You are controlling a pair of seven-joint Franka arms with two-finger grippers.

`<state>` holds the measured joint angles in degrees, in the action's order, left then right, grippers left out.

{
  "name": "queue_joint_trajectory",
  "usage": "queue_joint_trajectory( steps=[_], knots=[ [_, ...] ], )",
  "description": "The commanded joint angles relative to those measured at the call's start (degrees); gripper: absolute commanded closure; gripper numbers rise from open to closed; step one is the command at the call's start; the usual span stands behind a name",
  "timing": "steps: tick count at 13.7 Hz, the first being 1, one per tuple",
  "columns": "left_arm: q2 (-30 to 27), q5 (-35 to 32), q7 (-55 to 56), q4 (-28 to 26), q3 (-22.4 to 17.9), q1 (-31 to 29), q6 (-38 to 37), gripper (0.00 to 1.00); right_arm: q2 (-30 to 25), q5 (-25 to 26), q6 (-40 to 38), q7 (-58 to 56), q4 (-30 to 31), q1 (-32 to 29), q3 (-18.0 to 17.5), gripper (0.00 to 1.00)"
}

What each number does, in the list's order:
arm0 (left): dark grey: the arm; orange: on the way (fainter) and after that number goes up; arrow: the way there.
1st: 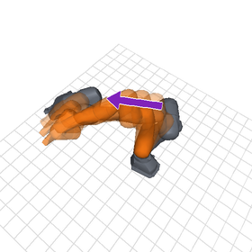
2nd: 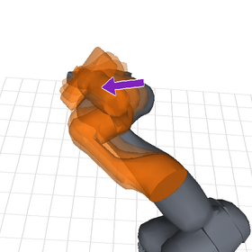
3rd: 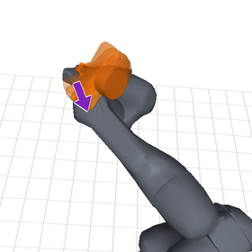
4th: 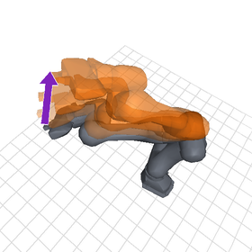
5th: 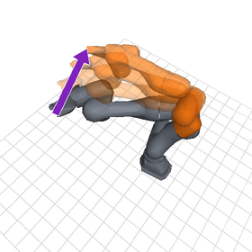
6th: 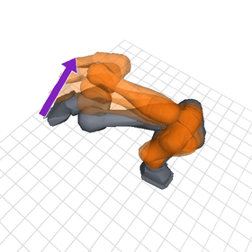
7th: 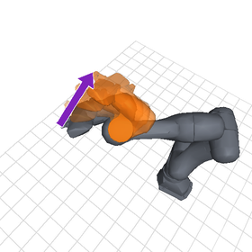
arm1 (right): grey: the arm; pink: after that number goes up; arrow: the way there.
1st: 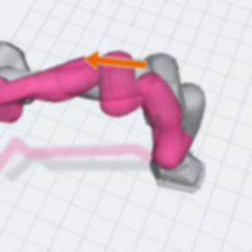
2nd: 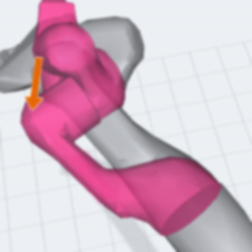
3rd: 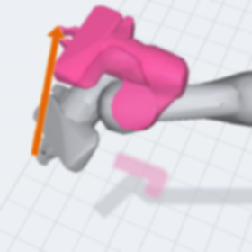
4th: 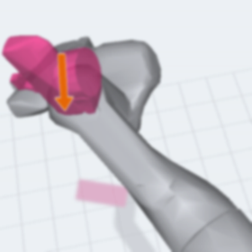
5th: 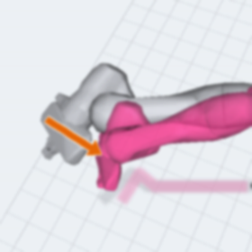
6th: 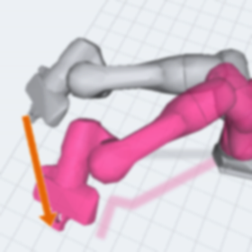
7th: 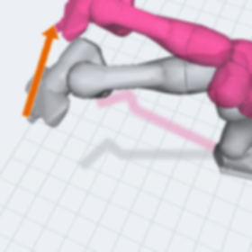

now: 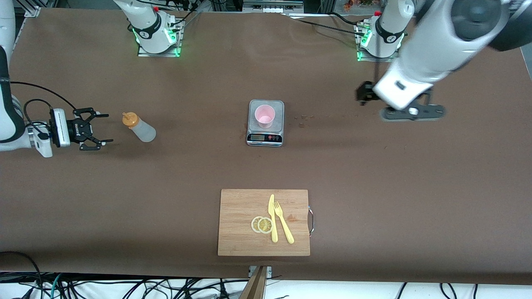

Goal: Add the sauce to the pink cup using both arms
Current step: 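Release the cup and raise the left gripper while the right gripper reaches the bottle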

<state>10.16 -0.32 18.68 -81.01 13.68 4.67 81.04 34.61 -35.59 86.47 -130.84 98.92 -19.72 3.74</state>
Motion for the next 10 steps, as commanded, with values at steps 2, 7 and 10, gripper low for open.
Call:
queue_joint_trajectory(
  steps=[2, 7, 10],
  knots=[
    [-9.2, 2.6, -12.3, -11.4, -8.2, -0.8, 2.3, 0.0, 0.7, -2.8, 2.0, -4.2, 2.0, 1.3, -0.3, 0.0],
    [-14.6, 2.4, -12.8, -19.7, -8.5, -6.4, 10.7, 0.0, 1.4, -6.1, 6.2, -5.7, 5.0, 3.7, -0.3, 0.0],
    [-13.2, 2.4, -13.1, -17.9, -8.4, -7.0, 10.0, 0.0, 1.3, -6.4, 6.3, -6.4, 7.5, 4.3, -0.3, 0.0]
  ],
)
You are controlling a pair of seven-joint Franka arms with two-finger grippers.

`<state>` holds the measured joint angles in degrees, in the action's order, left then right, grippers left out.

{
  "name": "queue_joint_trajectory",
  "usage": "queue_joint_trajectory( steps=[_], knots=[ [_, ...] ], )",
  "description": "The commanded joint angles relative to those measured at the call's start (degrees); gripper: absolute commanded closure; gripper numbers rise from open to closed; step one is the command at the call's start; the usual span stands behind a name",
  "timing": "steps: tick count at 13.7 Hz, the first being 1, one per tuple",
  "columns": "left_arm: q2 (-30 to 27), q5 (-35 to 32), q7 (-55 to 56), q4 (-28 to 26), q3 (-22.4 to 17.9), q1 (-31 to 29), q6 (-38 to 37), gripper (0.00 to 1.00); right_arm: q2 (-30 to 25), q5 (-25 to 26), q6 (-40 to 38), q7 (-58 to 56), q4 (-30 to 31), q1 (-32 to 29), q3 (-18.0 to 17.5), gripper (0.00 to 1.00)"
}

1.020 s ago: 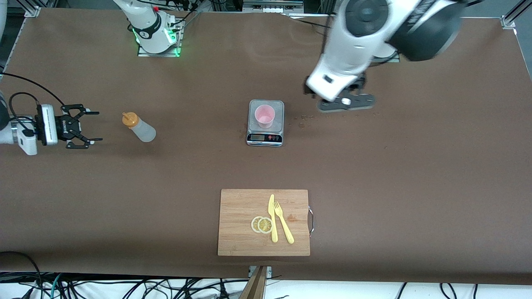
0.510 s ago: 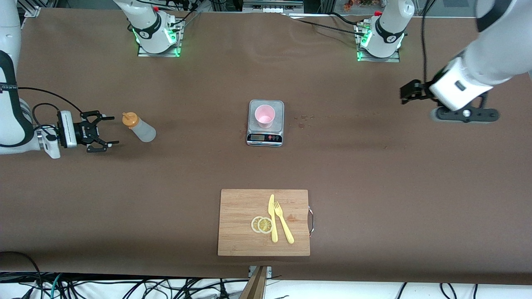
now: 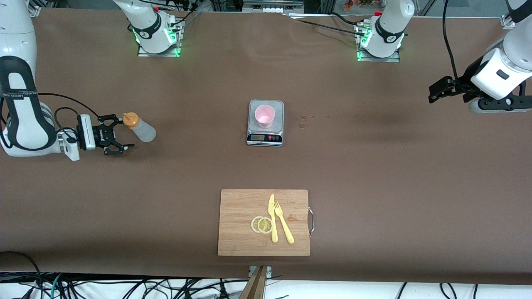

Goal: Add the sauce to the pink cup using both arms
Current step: 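Grasp the white squeeze bottle with the right gripper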

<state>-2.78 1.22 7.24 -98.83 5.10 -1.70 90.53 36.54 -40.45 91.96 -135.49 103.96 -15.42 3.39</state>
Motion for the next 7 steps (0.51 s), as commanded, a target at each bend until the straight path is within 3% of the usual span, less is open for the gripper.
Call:
queue_joint_trajectory(
  steps=[1, 7],
  knots=[
    [-0.2, 1.0, -1.5, -0.1, 0.2, -0.5, 0.4, 0.0, -0.6, -1.6, 0.8, -2.1, 3.2, 0.0, 0.1, 0.0],
    [0.0, 1.1, -1.3, 0.5, 0.3, -0.5, 0.4, 0.0, -1.6, -1.6, 0.0, -2.8, 4.5, 0.0, 0.0, 0.01]
  ],
)
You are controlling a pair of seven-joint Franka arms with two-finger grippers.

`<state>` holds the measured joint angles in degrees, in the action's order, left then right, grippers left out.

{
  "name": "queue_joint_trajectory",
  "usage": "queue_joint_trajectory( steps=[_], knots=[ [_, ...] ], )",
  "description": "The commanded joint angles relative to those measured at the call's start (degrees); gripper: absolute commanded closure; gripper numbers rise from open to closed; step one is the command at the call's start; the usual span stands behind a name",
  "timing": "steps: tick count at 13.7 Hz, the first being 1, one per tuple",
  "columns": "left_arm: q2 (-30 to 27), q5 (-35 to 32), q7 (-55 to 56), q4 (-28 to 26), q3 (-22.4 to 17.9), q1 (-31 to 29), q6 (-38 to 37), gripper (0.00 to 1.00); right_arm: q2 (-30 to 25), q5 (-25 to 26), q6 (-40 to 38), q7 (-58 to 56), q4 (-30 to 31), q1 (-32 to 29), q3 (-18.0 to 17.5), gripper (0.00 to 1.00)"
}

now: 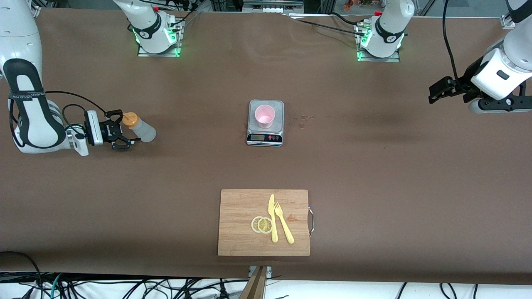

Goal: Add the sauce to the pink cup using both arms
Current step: 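Grasp the white squeeze bottle with the right gripper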

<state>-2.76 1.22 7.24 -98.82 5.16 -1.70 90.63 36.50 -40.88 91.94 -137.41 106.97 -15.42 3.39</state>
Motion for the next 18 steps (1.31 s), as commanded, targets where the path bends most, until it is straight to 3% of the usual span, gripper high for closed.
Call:
queue_joint_trajectory(
  steps=[1, 2, 6, 10, 13, 15, 18],
  knots=[
    [-0.1, 1.1, -1.3, 0.4, 0.2, -0.5, 0.3, 0.0, -1.5, -1.3, 0.1, -0.9, 1.5, 0.0, 0.0, 0.03],
    [-0.1, 1.1, -1.4, 0.5, 0.2, -0.5, 0.0, 0.0, -1.3, -1.4, 0.3, -0.9, 1.5, 0.0, 0.1, 0.1],
    [0.0, 1.1, -1.4, 0.6, 0.1, -0.6, -0.3, 0.0, -1.0, -1.7, 0.7, -1.8, 1.8, 0.0, 0.0, 0.14],
    [0.0, 1.1, -1.5, 0.6, 0.2, -0.6, -0.5, 0.0, -1.0, -2.3, 0.8, -1.9, 2.5, 0.0, 0.1, 0.11],
    [0.0, 1.1, -1.5, 0.6, 0.2, -0.6, -0.5, 0.0, -1.5, -2.3, 0.9, -1.8, 2.4, -0.1, 0.2, 0.36],
    [0.0, 1.1, -1.5, 0.6, 0.1, -0.6, -0.5, 0.0, -1.6, -2.4, 1.5, -1.6, 2.4, 0.0, 0.1, 0.44],
    [0.0, 1.1, -1.5, 0.6, 0.2, -0.6, -0.5, 0.0, -1.5, -2.8, 1.6, -1.3, 2.4, 0.0, 0.1, 0.65]
  ],
)
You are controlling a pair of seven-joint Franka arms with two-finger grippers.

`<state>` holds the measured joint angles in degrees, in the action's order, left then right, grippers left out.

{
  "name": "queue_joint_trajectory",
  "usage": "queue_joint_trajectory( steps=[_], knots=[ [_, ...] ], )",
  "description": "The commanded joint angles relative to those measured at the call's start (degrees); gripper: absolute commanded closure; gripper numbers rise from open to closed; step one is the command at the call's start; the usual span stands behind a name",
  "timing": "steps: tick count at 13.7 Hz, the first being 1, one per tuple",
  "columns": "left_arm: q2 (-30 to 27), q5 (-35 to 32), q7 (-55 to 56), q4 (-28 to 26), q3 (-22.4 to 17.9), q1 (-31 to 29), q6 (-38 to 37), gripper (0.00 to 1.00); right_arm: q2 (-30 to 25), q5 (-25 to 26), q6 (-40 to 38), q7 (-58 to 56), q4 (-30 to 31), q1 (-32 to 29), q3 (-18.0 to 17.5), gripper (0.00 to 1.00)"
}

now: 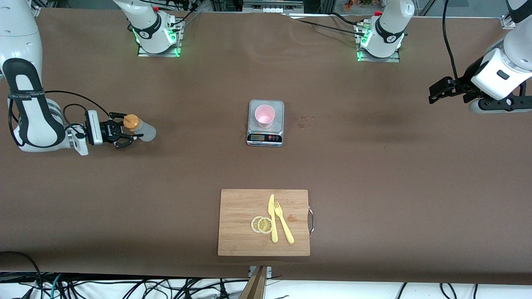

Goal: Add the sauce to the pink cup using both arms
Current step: 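Grasp the white squeeze bottle with the right gripper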

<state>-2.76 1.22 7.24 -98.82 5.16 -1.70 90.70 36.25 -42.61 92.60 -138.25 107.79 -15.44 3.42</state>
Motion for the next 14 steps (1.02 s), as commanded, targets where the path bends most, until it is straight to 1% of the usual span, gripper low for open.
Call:
queue_joint_trajectory(
  steps=[1, 3, 4, 6, 8, 10, 11, 12, 14],
  knots=[
    [0.0, 1.1, -1.5, 0.6, 0.2, -0.6, -0.5, 0.0, -1.3, -1.1, 0.9, -0.4, 1.5, 0.1, 0.1, 0.68],
    [0.0, 1.1, -1.7, 0.6, 0.2, -0.6, -0.5, 0.0, -2.4, -1.1, 0.9, 0.1, 1.5, 0.3, 0.1, 0.73],
    [0.0, 1.1, -1.7, 0.6, 0.2, -0.6, -0.5, 0.0, -3.8, -1.0, 1.4, 0.3, 1.5, 0.9, 0.2, 0.8],
    [0.0, 1.1, -1.7, 0.6, 0.2, -0.6, -0.5, 0.0, -6.4, -0.6, 2.9, 2.5, 1.9, 2.7, 0.5, 0.84],
    [0.0, 1.1, -1.7, 0.6, 0.2, -0.6, -0.5, 0.0, -9.3, 0.0, 4.0, 5.9, 2.0, 5.6, 2.2, 0.84],
    [0.0, 1.1, -1.7, 0.6, 0.1, -0.6, -0.5, 0.0, -11.5, 0.9, 6.1, 9.6, 2.0, 10.1, 4.9, 0.84],
    [0.0, 1.1, -1.7, 0.6, 0.2, -0.6, -0.5, 0.0, -13.3, 1.6, 7.2, 13.1, 2.0, 12.8, 6.5, 0.84],
    [0.0, 1.1, -1.7, 0.6, 0.2, -0.5, -0.5, 0.0, -14.5, 3.1, 8.1, 16.9, 1.8, 15.3, 7.8, 0.84],
    [0.0, 1.1, -1.7, 0.6, 0.2, -0.6, -0.5, 0.0, -16.8, 7.2, 10.9, 24.7, 1.4, 19.9, 8.2, 0.84]
  ],
)
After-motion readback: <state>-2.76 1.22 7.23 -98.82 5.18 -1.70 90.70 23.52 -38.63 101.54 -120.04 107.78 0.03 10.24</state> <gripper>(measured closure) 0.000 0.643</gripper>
